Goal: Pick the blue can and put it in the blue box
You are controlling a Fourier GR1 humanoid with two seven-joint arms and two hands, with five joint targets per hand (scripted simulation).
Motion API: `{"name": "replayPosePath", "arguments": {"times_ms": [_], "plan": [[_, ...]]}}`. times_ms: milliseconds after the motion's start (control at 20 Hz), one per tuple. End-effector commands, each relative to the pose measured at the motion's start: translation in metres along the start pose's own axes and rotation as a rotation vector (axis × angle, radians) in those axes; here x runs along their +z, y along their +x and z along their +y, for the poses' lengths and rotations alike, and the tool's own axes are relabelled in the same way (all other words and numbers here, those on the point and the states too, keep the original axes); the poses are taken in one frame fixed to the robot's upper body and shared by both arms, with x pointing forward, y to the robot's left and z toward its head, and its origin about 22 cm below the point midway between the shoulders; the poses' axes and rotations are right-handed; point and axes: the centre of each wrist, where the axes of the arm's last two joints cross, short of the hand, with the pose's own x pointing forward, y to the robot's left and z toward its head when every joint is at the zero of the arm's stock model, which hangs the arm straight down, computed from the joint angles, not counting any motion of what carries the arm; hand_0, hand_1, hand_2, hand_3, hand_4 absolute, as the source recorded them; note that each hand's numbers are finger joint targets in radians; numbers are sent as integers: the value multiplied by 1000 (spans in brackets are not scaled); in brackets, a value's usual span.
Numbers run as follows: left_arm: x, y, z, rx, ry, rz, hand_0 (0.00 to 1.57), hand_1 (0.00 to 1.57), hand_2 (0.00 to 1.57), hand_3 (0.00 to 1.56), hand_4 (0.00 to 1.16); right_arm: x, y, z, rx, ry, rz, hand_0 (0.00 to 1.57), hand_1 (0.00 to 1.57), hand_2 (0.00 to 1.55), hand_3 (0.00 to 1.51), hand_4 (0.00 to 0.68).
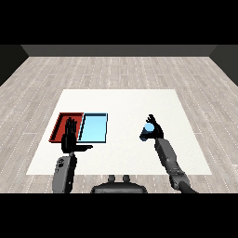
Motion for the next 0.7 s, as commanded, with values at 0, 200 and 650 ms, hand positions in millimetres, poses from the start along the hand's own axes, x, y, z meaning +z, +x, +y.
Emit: {"name": "replayPosePath", "arguments": {"times_ms": [0, 200, 650], "plan": [[23, 3, -6, 4, -6, -3, 0, 0, 0, 0, 0, -7, 5, 22, 1, -42, -8, 0, 0, 379, 0, 0], [-1, 0, 12, -5, 18, -9, 0, 0, 0, 0, 0, -8, -6, 15, 163, -59, 64, 1553, 1553, 1485, 1448, 647], [-4, -4, 3, 18, -15, 6, 0, 0, 0, 0, 0, -14, 5, 23, 186, -49, 31, 1552, 1552, 1481, 1428, 672]]}}
